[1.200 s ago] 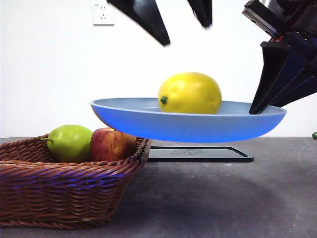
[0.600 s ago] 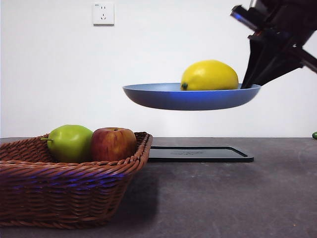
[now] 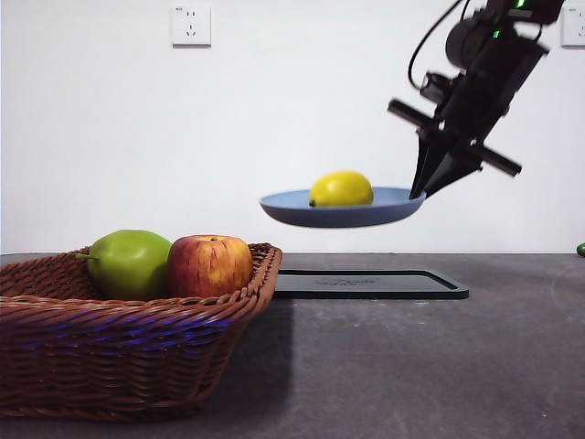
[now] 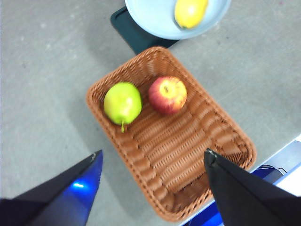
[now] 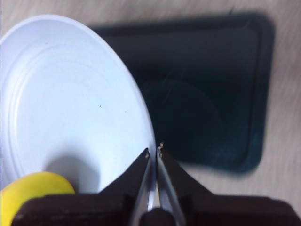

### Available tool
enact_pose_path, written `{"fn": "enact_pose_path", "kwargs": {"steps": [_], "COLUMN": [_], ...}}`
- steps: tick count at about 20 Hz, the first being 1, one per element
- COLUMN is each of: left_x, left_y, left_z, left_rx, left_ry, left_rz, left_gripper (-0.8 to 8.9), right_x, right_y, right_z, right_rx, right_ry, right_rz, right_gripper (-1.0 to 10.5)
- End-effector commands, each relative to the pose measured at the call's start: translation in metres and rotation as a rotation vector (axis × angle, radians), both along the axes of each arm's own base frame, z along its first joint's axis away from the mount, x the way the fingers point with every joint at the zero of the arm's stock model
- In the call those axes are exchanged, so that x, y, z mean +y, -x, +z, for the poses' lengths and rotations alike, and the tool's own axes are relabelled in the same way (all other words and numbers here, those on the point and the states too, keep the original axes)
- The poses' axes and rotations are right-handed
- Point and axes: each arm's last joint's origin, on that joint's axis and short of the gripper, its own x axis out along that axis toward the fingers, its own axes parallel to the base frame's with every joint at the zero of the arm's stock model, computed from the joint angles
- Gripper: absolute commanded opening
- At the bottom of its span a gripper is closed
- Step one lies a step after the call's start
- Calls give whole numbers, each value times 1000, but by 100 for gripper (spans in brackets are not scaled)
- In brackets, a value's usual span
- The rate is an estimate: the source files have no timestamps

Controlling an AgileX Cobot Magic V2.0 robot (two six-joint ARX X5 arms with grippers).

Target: Take the lemon from the basket,put the lemon in the plate,hand out the plate

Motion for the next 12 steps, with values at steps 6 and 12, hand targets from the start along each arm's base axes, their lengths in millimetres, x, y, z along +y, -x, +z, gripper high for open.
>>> {"fn": "enact_pose_path", "kwargs": {"steps": [6, 12], "left_x": [2, -1], "left_y": [-6, -11], "left_z": [-33, -35], "left_rx": [69, 44], "left_ry": [-101, -73], "left_rz": [91, 104], "left_gripper": [375, 375], "right_x": [-17, -19], "right_y": [-47, -50], "right_z": [-58, -75], "right_rx": [48, 82], "right_ry": [-62, -52], "right_rz": [-147, -154], "right_gripper": [3, 13]}}
